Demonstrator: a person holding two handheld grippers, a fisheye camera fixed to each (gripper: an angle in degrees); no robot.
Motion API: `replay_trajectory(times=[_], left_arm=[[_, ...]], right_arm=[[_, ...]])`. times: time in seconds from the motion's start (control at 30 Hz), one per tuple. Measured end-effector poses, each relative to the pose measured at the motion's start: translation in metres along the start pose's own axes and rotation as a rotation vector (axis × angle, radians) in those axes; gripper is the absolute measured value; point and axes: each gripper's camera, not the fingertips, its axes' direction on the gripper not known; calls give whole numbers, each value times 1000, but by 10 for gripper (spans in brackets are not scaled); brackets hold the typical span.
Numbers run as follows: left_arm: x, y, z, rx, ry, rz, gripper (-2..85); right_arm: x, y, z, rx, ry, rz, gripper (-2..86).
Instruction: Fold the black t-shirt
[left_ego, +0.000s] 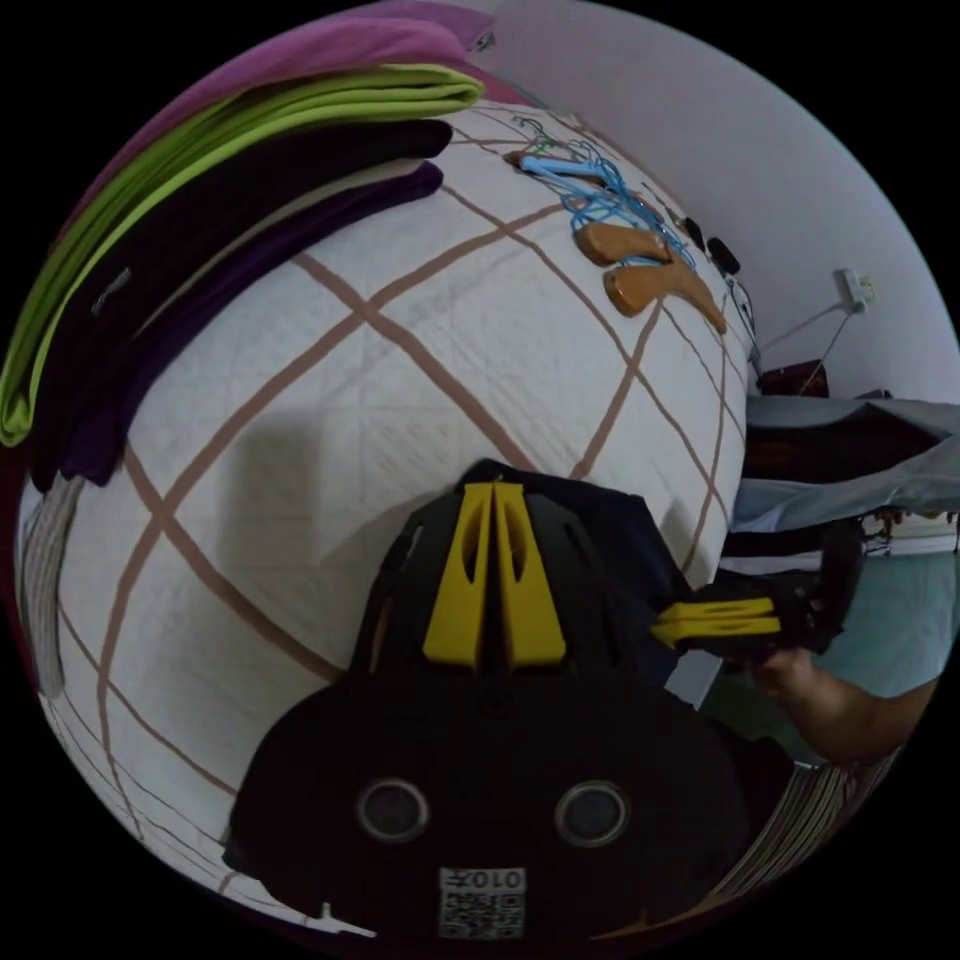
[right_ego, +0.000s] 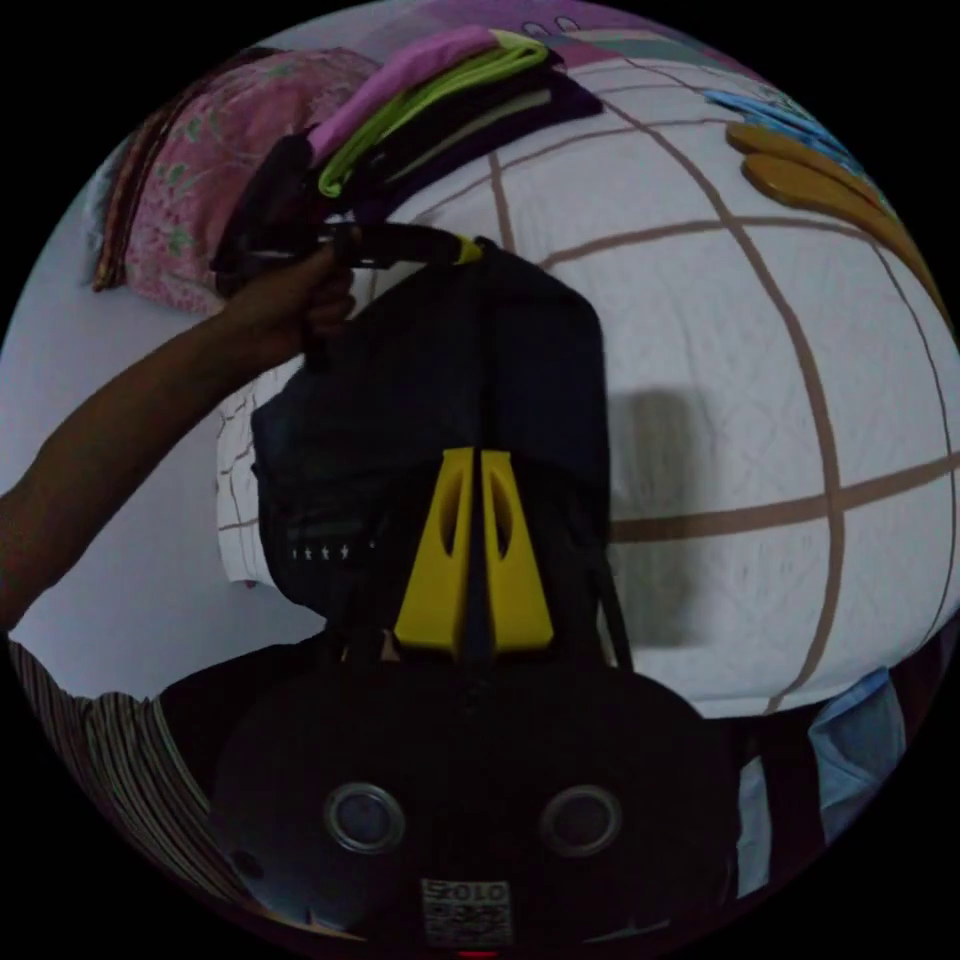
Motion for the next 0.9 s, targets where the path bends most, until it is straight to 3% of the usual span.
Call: replay_trajectory(times=[0.17,0.33,0.43,0.53,0.7,0.9], left_arm=[[3,20,-13,27,32,-8,-1],[5,84,-78,268,-11,-14,1],[7,159,-117,341,-139,-49,6],[14,251,-131,320,-281,-97,18],[50,385,-92,103,-379,-52,39],[72,423,-76,111,-476,-42,49]], right_arm=[[-19,-3,34,-61,52,-53,39],[-44,9,39,3,114,-130,53],[-73,22,39,81,119,-240,63],[-120,35,60,75,63,-446,67],[-190,56,128,-34,89,-657,73],[-242,69,194,-109,295,-745,77]])
